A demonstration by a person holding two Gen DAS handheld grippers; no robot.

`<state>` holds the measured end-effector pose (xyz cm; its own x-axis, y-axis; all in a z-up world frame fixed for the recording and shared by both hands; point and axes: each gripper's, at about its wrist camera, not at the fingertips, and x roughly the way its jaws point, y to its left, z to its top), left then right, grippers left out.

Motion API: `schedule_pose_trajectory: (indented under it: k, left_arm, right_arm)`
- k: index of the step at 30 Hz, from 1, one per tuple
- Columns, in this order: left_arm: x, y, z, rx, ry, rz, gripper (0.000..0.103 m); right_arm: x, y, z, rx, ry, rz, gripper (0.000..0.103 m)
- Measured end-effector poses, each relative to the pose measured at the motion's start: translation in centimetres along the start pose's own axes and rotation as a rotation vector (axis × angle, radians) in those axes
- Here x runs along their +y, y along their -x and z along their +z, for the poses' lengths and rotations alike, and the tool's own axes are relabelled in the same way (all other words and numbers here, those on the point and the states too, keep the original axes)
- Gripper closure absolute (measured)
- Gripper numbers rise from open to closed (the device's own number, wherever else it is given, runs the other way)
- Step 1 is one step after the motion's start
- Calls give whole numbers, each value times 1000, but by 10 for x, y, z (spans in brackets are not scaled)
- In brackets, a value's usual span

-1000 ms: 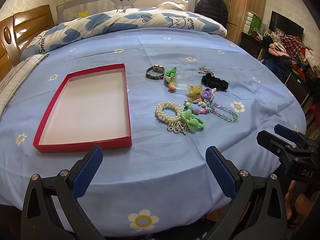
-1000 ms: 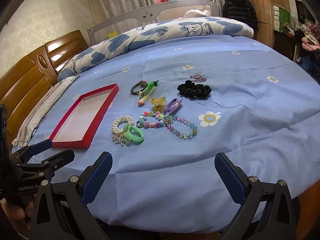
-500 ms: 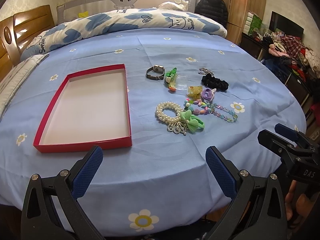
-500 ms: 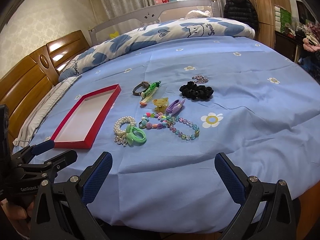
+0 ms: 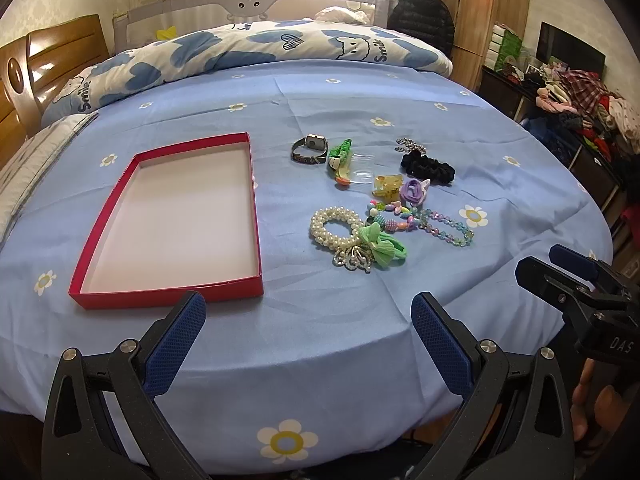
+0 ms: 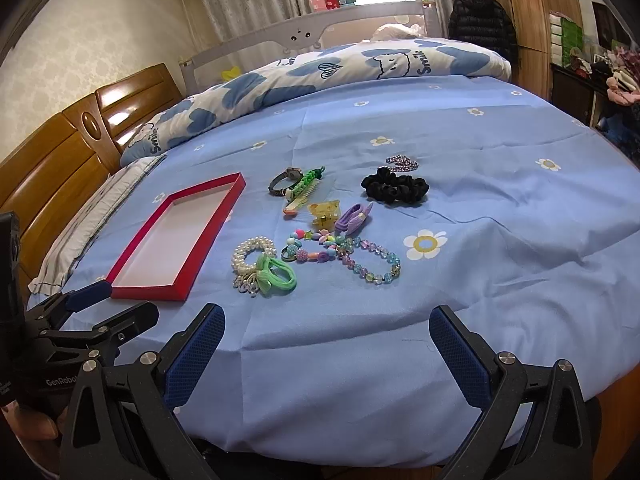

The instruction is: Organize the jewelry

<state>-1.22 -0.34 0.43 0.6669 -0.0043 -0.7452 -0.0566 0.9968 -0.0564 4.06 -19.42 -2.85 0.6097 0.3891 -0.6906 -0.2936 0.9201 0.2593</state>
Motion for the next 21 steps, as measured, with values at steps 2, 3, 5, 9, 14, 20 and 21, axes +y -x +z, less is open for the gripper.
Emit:
schedule_pose_trajectory:
  k: [2,3,5,9,14,20,21]
  left_arm:
    - [0,0,0,0,0,1,0]
    - [-1,0,-1,1,0,2,0]
    - [-1,0,-1,2,1,1,0]
    - [-1,-1,0,4,0,1,0]
    - [-2,0,-1,2,-1,1,0]
    - [-1,-1,0,10,0,-1,0]
    - [-1,-1,0,10,1,-1,0]
  right_arm:
    - [0,0,0,0,0,0,0]
    - [0,0,0,-1,-1,1,0]
    - [0,0,0,0,-1,1,0]
    - [0,0,0,1,-1,0,0]
    - [1,0,0,1,-2,1,0]
    - [0,-1,0,5,-5,3,0]
    - [0,-1,-1,5,-6,5,0]
